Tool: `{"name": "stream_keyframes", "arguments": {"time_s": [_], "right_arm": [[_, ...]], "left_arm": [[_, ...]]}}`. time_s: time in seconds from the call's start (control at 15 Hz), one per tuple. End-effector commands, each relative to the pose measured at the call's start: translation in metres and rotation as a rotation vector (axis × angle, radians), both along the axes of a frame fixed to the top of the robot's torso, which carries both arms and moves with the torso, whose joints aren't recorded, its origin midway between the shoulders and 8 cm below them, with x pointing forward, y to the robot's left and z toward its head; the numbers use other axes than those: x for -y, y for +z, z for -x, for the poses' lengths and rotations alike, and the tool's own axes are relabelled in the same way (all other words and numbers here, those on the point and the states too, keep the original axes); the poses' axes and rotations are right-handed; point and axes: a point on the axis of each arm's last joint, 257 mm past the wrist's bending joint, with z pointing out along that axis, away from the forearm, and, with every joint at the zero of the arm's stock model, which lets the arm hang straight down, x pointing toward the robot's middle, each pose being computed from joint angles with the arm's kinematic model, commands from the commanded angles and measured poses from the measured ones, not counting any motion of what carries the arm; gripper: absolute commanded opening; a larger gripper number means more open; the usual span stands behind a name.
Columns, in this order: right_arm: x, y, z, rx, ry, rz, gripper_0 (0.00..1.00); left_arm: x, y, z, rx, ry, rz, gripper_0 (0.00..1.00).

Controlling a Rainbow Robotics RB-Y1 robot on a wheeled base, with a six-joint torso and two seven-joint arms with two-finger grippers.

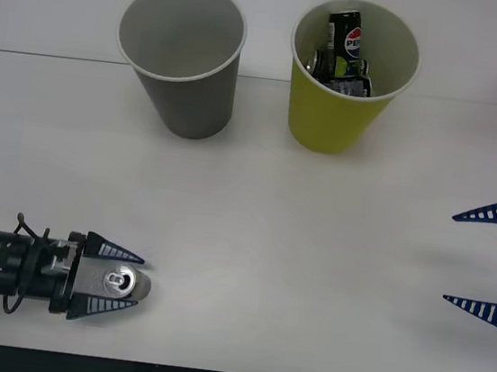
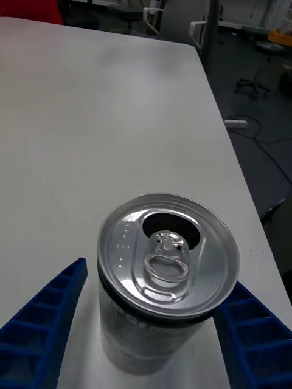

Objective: Put the can into the green bin and the plastic bottle into the gray bin

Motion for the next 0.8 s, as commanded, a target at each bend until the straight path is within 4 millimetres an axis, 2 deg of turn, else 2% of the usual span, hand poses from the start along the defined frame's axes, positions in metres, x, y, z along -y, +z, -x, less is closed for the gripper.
{"name": "stream_keyframes", "arguments": {"time_s": [0.07, 0.53, 0.8], "right_arm": [[0.0, 0.0, 0.0, 0.0, 0.0, 0.0, 1.0], [0.0, 0.0, 0.0, 0.0, 0.0, 0.0, 1.0], [0.0, 0.0, 0.0, 0.0, 0.0, 0.0, 1.0]], "left_arm": [[0.0, -0.001, 0.001, -0.003, -0.002, 0.0, 0.0], [0.002, 0.0, 0.0, -0.021, 0.005, 0.001, 0.0], [0.012, 0.008, -0.003, -0.051, 0.0, 0.006, 0.0]]}}
